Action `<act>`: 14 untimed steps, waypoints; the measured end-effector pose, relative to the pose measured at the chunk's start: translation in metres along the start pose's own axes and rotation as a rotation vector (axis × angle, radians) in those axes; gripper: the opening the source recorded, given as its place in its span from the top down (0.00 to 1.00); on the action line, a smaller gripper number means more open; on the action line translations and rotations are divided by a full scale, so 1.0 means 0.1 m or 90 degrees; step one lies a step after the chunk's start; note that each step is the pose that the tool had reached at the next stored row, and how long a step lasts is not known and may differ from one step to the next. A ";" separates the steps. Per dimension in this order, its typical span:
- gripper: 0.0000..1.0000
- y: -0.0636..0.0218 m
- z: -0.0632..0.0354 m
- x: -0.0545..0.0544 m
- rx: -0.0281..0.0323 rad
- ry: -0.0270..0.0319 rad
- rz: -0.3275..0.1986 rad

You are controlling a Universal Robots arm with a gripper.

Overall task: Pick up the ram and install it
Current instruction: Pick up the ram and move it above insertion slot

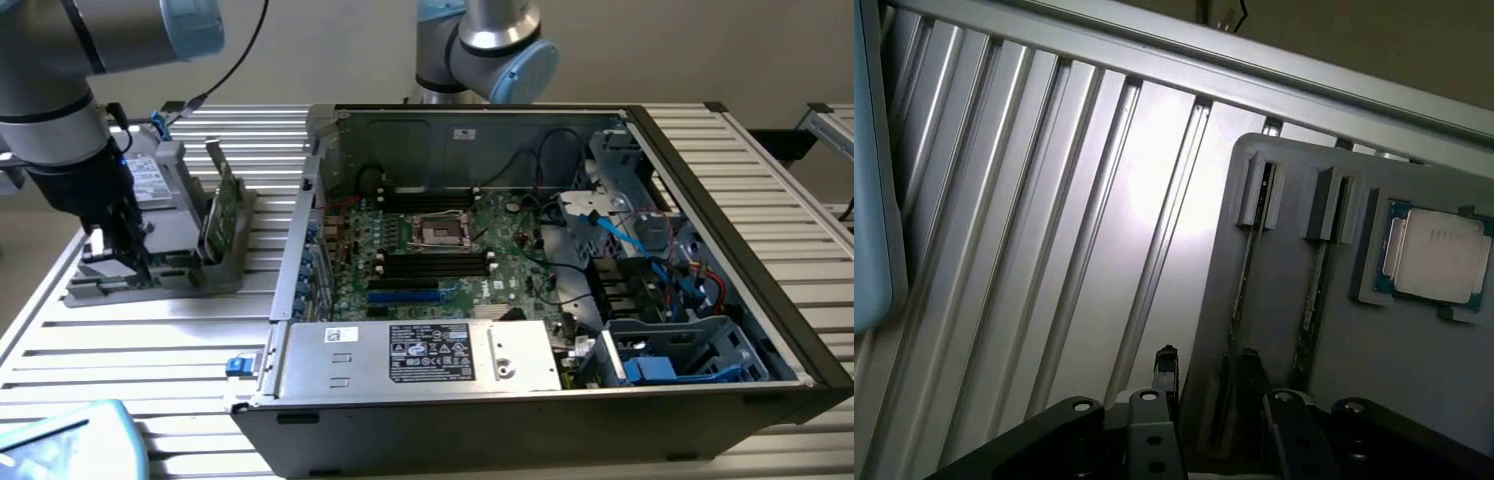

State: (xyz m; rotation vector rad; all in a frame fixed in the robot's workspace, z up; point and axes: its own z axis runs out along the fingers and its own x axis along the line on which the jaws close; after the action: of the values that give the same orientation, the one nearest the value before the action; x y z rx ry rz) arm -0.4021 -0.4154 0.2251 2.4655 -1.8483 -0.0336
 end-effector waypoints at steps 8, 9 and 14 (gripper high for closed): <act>0.63 -0.005 0.075 0.00 0.0001 -0.0091 0.000; 0.63 -0.007 0.086 -0.01 0.0007 -0.0113 0.001; 0.63 -0.011 0.107 -0.02 0.0023 -0.0191 0.005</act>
State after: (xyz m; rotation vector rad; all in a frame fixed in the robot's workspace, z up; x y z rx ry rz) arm -0.4023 -0.4132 0.2143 2.4732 -1.8717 -0.0674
